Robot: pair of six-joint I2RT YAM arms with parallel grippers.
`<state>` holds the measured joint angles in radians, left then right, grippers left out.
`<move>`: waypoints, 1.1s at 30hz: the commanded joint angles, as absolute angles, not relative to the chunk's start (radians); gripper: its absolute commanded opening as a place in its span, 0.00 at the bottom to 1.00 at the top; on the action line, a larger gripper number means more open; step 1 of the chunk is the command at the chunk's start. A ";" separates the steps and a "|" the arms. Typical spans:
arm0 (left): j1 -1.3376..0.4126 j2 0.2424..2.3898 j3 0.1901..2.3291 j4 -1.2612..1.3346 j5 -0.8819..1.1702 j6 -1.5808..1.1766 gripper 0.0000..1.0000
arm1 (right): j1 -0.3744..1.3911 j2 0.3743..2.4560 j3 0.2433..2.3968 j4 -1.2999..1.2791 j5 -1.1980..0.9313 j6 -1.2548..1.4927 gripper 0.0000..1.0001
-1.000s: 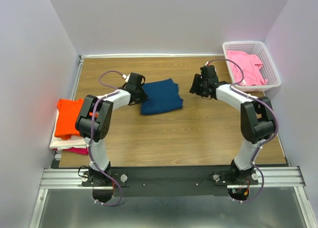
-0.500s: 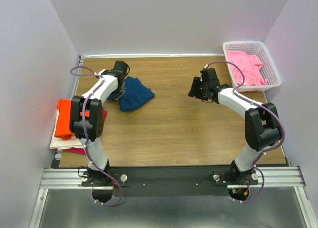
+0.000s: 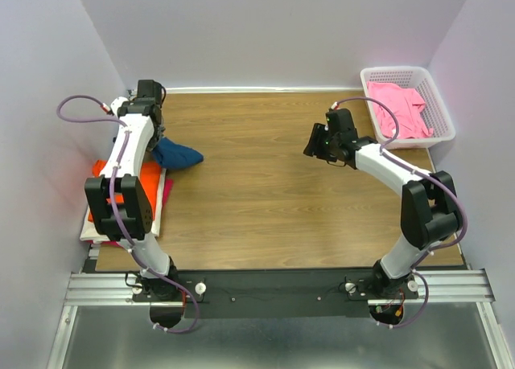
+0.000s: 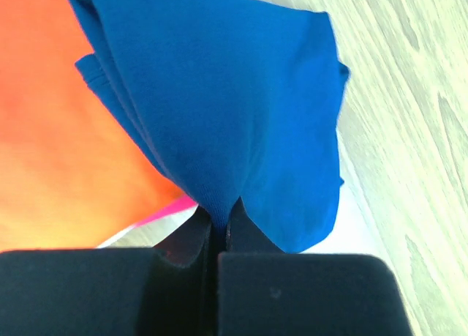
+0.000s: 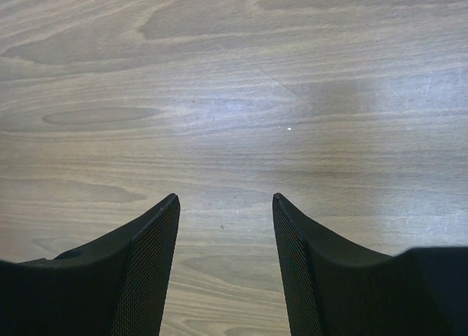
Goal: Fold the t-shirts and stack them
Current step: Neatly place the folded tshirt to the corner
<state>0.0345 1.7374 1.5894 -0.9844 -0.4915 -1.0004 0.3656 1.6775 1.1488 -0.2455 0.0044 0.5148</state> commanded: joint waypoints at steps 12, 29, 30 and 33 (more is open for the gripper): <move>0.141 1.686 1.781 -1.025 -0.540 -0.867 0.00 | 0.385 1.646 1.177 -0.304 -0.020 0.520 0.60; 0.193 1.609 1.804 -1.078 -0.574 -0.845 0.00 | 0.391 1.640 1.212 -0.328 -0.015 0.511 0.60; 0.198 1.594 1.784 -1.072 -0.577 -0.844 0.00 | 0.391 1.638 1.212 -0.330 -0.017 0.511 0.60; 0.206 1.539 1.706 -1.062 -0.589 -0.842 0.00 | 0.394 1.638 1.212 -0.333 -0.017 0.508 0.60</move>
